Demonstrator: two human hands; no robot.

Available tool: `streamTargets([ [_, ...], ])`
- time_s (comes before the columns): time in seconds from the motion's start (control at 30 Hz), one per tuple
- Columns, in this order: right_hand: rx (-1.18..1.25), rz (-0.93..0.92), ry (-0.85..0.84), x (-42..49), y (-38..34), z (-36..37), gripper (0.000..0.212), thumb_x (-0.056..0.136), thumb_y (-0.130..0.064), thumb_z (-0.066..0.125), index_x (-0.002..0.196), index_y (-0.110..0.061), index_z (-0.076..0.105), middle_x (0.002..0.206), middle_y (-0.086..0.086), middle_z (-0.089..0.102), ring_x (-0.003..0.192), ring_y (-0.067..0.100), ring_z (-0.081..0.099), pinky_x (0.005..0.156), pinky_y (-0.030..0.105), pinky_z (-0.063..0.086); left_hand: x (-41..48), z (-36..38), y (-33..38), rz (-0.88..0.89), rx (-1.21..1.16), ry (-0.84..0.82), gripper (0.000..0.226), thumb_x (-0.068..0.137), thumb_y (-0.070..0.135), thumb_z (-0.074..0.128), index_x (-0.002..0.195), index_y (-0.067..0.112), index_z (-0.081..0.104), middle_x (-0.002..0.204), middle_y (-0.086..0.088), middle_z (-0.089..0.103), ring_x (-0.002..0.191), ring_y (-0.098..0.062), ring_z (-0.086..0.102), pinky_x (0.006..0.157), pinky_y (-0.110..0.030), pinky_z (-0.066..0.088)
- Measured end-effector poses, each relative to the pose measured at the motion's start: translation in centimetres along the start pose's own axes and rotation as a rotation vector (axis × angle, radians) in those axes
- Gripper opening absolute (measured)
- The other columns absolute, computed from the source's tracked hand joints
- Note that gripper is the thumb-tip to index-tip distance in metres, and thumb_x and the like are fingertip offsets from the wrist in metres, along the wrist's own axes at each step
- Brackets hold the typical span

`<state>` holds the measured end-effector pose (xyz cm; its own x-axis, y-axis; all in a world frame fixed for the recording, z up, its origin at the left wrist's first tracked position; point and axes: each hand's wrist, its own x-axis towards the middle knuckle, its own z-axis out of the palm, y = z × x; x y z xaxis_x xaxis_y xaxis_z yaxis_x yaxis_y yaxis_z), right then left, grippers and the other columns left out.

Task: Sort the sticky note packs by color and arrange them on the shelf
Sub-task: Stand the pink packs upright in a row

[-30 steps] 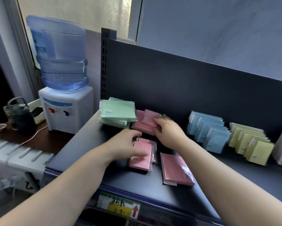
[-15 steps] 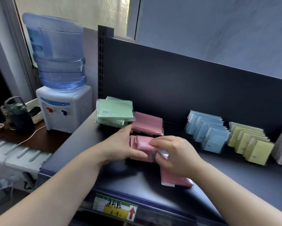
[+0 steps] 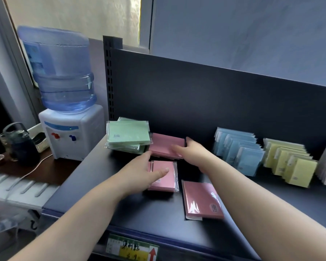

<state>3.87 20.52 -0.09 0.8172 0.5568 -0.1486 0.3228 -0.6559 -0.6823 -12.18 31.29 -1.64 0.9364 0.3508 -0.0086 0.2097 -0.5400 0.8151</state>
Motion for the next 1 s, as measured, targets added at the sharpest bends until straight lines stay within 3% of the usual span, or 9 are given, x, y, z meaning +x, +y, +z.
streamTargets([
  [0.13,0.169,0.060,-0.024,1.6,-0.7,0.8,0.102,0.071,-0.028,0.077,0.150,-0.011,0.014,0.119,0.008,0.061,0.108,0.022,0.056,0.086,0.028,0.045,0.3,0.1,-0.5,-0.060,-0.054,-0.020,0.089,0.081,0.053,0.065,0.151,0.020,0.021,0.152,0.012,0.030,0.136,-0.005,0.032,0.113,-0.025,0.026],
  [0.2,0.269,0.095,-0.041,2.1,-0.9,0.8,0.102,0.070,-0.014,0.075,0.149,-0.010,0.011,0.082,0.007,0.066,0.087,0.020,0.059,0.074,0.028,0.045,0.3,0.0,-0.6,-0.066,-0.067,-0.022,0.091,0.080,0.053,0.065,0.152,0.021,0.019,0.154,0.007,0.030,0.139,-0.008,0.030,0.116,-0.030,0.024],
  [0.3,0.526,0.168,-0.056,2.7,-0.5,0.8,0.073,0.064,-0.005,0.073,0.130,-0.001,0.041,0.054,0.004,0.058,0.068,0.023,0.056,0.073,0.032,0.047,0.3,0.2,-0.5,-0.054,-0.032,-0.026,0.086,0.085,0.044,0.064,0.152,0.020,0.016,0.155,0.007,0.026,0.141,-0.008,0.027,0.112,-0.021,0.020],
  [0.37,0.672,0.193,-0.040,2.7,-0.1,0.7,0.026,0.068,0.000,0.072,0.090,-0.001,0.059,0.063,0.010,0.059,0.073,0.026,0.056,0.075,0.039,0.049,0.2,0.3,-0.2,-0.038,-0.010,-0.031,0.086,0.087,0.043,0.063,0.153,0.020,0.013,0.157,0.007,0.021,0.142,-0.007,0.022,0.109,-0.017,0.017],
  [0.43,0.732,0.208,-0.069,2.3,0.1,0.4,0.015,0.072,0.003,0.069,0.085,0.001,0.064,0.077,0.017,0.062,0.076,0.029,0.060,0.081,0.043,0.053,0.3,0.2,-0.2,-0.039,-0.005,-0.039,0.085,0.087,0.042,0.063,0.153,0.021,0.014,0.157,0.007,0.020,0.142,-0.006,0.021,0.107,-0.015,0.016],
  [0.6,0.774,0.157,-0.063,1.3,1.4,-0.7,0.027,0.075,0.014,0.063,0.101,0.007,0.062,0.095,0.023,0.067,0.081,0.034,0.067,0.079,0.043,0.056,0.5,-0.2,0.1,-0.052,0.049,-0.070,0.078,0.086,0.043,0.064,0.150,0.021,0.024,0.152,0.005,0.033,0.135,-0.008,0.035,0.109,-0.020,0.025],
  [0.73,0.707,0.033,0.017,0.8,3.6,-2.4,0.054,0.074,0.019,0.059,0.121,-0.006,0.050,0.108,0.019,0.064,0.089,0.032,0.065,0.078,0.041,0.055,0.8,-0.7,1.1,-0.026,0.161,-0.042,0.082,0.087,0.045,0.061,0.151,0.019,0.018,0.157,0.002,0.024,0.141,-0.012,0.027,0.115,-0.027,0.022],
  [0.87,0.629,-0.092,0.036,-0.4,5.2,-4.0,0.057,0.075,0.017,0.058,0.120,-0.017,0.050,0.098,0.011,0.060,0.082,0.022,0.059,0.077,0.038,0.049,1.7,-0.3,3.5,0.002,0.163,-0.064,0.087,0.089,0.042,0.058,0.153,0.015,0.004,0.159,0.000,0.014,0.144,-0.012,0.019,0.113,-0.023,0.018],
  [1.0,0.621,-0.162,-0.022,-2.0,6.1,-4.5,0.056,0.068,0.006,0.057,0.112,-0.028,0.050,0.102,0.007,0.060,0.082,0.016,0.057,0.075,0.029,0.046,3.6,0.9,5.5,-0.027,0.053,-0.029,0.092,0.088,0.025,0.061,0.153,0.024,-0.005,0.156,-0.001,0.023,0.136,-0.015,0.033,0.097,-0.020,0.028],
])
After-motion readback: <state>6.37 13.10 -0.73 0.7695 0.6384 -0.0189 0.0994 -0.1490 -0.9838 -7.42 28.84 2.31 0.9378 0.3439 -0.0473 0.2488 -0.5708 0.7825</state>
